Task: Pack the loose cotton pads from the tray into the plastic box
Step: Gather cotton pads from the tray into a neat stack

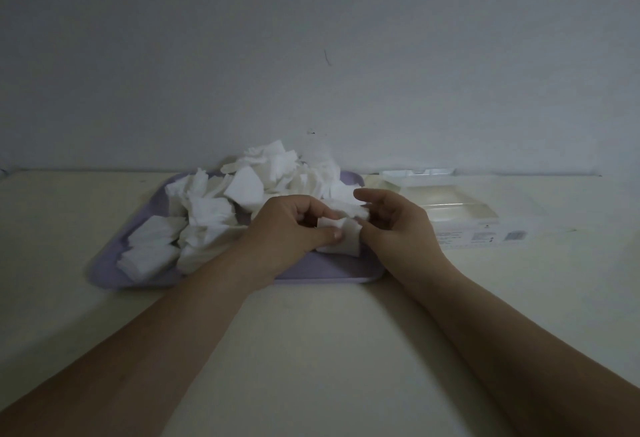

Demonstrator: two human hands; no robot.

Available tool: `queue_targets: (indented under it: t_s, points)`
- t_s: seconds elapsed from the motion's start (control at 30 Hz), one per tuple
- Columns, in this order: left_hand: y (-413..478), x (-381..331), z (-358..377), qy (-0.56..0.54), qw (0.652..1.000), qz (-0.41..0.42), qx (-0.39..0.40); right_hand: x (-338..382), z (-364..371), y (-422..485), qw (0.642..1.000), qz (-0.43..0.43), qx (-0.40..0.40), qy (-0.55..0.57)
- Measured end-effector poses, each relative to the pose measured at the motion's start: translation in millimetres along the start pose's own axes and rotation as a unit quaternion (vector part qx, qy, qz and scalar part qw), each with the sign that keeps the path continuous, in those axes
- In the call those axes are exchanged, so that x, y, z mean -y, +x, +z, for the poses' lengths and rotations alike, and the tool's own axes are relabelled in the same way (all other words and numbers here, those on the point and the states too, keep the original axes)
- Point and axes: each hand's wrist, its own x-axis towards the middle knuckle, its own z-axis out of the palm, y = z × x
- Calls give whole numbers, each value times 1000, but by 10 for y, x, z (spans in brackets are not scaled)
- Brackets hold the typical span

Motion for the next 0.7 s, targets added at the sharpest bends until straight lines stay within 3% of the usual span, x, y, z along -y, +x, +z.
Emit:
queue_targets:
  t_s: [0.23, 0.3, 0.37, 0.43, 0.57, 0.7]
  points:
    - [-3, -14, 29, 6, 999, 2, -34, 77, -11, -27, 997, 18, 75, 4]
    - [0, -17, 22, 28, 999, -4, -39, 105, 0, -62, 994, 5, 93, -53]
    - [15, -7, 15, 64, 997, -3, -52, 107, 33, -75, 992, -26, 61, -110]
    - [45, 14, -12, 115, 991, 10, -63, 92, 40, -62, 994, -44, 37, -91]
    - [60, 6, -42, 150, 988, 26, 11, 61, 16, -34, 995, -51, 56, -64]
    - [47, -1, -34, 146, 989, 34, -3, 74, 40, -53, 993, -38, 87, -71]
